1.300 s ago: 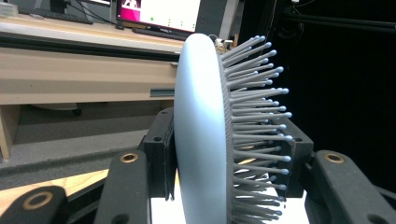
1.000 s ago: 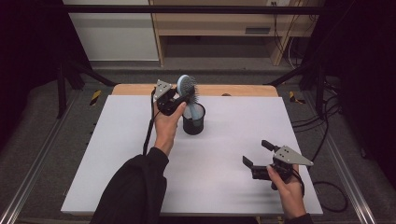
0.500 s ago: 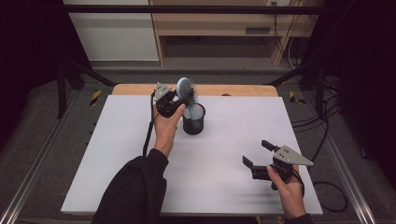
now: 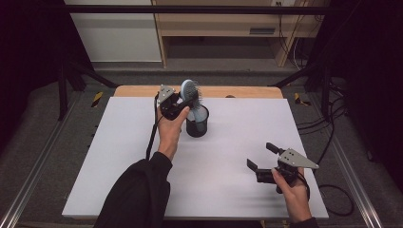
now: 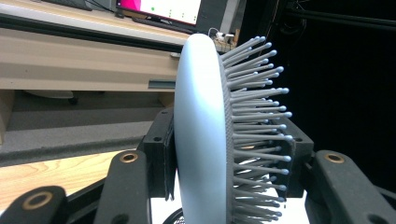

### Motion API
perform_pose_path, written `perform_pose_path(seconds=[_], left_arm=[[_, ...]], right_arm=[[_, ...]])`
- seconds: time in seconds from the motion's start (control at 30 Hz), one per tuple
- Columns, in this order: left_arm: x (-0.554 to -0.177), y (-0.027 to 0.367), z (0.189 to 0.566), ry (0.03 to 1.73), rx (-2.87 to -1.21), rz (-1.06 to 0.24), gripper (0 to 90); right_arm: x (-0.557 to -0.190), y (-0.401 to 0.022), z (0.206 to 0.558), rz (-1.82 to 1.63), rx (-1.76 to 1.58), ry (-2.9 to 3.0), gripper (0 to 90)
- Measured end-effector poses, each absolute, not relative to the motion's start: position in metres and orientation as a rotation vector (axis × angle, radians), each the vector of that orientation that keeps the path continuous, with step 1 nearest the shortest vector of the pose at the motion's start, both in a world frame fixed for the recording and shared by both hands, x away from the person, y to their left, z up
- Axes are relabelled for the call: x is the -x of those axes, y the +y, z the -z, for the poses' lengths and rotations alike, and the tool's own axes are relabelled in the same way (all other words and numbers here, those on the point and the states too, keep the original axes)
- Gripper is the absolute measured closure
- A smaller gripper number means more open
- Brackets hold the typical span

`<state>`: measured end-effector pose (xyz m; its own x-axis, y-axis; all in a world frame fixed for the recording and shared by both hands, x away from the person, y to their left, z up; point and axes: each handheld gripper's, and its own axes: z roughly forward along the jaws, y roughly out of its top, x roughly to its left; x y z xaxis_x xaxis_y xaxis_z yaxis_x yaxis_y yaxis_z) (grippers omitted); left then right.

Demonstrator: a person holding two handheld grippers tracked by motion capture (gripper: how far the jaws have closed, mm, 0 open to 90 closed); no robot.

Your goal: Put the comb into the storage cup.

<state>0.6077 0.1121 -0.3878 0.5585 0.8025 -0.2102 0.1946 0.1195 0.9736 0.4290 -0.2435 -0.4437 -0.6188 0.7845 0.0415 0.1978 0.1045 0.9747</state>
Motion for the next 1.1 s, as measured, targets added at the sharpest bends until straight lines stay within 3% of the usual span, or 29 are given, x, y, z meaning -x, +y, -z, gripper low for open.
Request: perform_pose_path(seconds=[0.37, 0.73, 1.1], left_arm=[[-0.609, 0.118, 0.388, 0.92, -1.439, -0.573, 46.4], [-0.611, 0.127, 0.392, 0.902, -1.501, -0.632, 32.5], [-0.614, 0.137, 0.397, 0.922, -1.515, -0.652, 27.0]], right_arm=[[-0.429, -0.244, 0.444, -1.543, -0.956, 1.891, 3.3], [-0.429, -0.243, 0.444, -1.544, -0.959, 1.894, 3.3], [-0.43, -0.244, 0.444, -1.547, -0.957, 1.894, 3.3]])
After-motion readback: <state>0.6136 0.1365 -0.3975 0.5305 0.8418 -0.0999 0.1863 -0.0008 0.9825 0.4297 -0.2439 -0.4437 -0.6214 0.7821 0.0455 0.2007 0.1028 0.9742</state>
